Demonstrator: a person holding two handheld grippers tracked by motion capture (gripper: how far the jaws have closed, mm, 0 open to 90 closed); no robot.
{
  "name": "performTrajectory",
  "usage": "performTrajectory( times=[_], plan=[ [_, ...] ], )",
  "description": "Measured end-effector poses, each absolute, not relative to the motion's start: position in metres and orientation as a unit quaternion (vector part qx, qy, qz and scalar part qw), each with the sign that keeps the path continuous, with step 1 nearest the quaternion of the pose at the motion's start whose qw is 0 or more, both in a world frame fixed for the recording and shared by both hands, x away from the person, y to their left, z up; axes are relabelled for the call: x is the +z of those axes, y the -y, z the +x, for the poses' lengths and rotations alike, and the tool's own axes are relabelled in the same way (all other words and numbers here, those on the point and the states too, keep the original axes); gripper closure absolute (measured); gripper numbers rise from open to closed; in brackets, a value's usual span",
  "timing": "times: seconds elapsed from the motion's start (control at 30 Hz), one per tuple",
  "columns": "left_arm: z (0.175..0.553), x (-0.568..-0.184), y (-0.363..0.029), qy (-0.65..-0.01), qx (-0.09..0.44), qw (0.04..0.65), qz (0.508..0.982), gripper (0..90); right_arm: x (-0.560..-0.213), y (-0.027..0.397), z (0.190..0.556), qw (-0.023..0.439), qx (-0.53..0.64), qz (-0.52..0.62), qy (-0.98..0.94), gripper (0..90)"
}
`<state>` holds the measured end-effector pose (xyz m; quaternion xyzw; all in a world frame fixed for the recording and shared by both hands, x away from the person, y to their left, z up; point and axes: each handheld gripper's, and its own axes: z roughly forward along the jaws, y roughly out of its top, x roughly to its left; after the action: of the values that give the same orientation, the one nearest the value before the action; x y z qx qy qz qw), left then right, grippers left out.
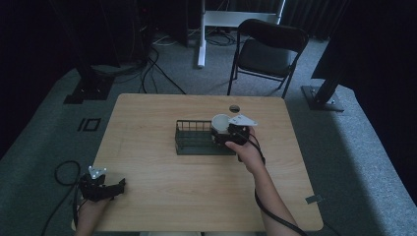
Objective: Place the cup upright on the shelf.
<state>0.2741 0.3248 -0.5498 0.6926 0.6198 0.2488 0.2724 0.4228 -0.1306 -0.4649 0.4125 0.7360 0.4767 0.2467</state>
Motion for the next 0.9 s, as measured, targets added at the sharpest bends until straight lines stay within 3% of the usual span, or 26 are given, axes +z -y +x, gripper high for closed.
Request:
performTrajectory(
  times=[0.9],
  plan=[
    [0.274, -0.55, -0.325, -0.62, 0.249, 0.273, 0.693, 0.8, -0.468, 0.157, 0.396, 0.251, 0.485, 0.414, -0.728, 12.4]
  ],
)
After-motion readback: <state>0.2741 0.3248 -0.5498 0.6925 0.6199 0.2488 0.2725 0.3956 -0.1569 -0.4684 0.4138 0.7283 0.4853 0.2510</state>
